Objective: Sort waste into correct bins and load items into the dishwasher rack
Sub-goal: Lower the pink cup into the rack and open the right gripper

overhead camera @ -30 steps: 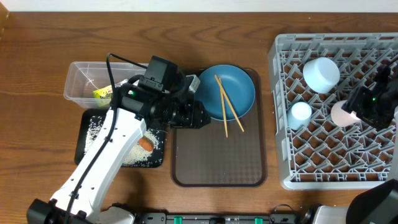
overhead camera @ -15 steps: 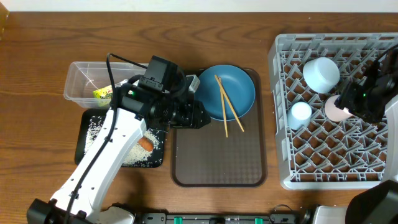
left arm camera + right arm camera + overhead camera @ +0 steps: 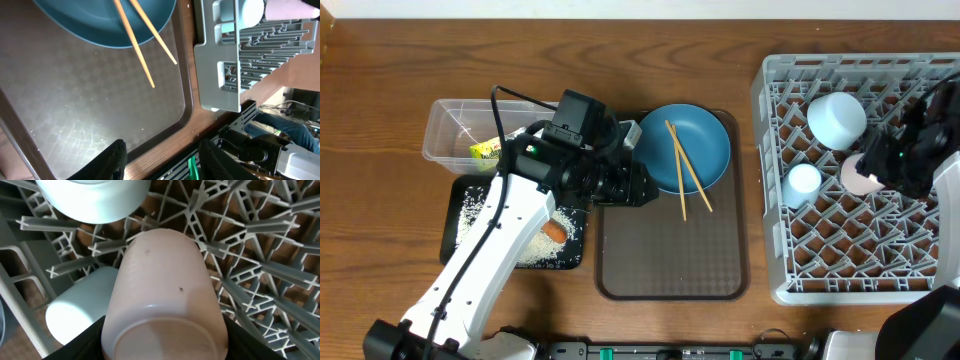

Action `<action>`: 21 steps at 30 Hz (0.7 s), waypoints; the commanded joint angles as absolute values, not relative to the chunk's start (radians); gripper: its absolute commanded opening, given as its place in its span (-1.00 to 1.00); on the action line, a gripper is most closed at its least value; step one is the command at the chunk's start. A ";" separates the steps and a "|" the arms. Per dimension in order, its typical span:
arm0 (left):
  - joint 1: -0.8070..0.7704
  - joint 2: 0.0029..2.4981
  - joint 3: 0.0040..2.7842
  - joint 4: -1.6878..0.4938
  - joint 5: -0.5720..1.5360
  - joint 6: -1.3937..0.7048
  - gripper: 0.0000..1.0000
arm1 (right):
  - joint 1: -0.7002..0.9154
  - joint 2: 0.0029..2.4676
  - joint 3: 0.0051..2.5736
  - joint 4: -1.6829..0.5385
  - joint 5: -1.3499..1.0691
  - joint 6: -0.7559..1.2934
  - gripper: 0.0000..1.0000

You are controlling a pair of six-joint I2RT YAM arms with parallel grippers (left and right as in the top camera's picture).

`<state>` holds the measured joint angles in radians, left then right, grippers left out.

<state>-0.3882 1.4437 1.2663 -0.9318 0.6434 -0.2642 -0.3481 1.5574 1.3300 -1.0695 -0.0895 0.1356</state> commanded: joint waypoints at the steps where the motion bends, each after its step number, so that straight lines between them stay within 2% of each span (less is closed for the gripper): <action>1: -0.392 1.444 1.256 -0.934 0.630 -0.255 0.00 | -0.339 1.551 1.325 -1.069 -0.085 0.157 -0.97; 16: -0.392 1.444 1.256 -0.934 0.630 -0.255 0.00 | -0.339 1.552 1.310 -1.076 -0.070 0.157 -0.94; 20: -0.392 1.444 1.256 -0.934 0.630 -0.255 0.00 | -0.339 1.552 1.306 -1.073 -0.071 0.157 -0.83; 21: -0.392 1.444 1.256 -0.934 0.630 -0.255 0.00 | -0.339 1.552 1.306 -1.073 -0.071 0.157 -0.74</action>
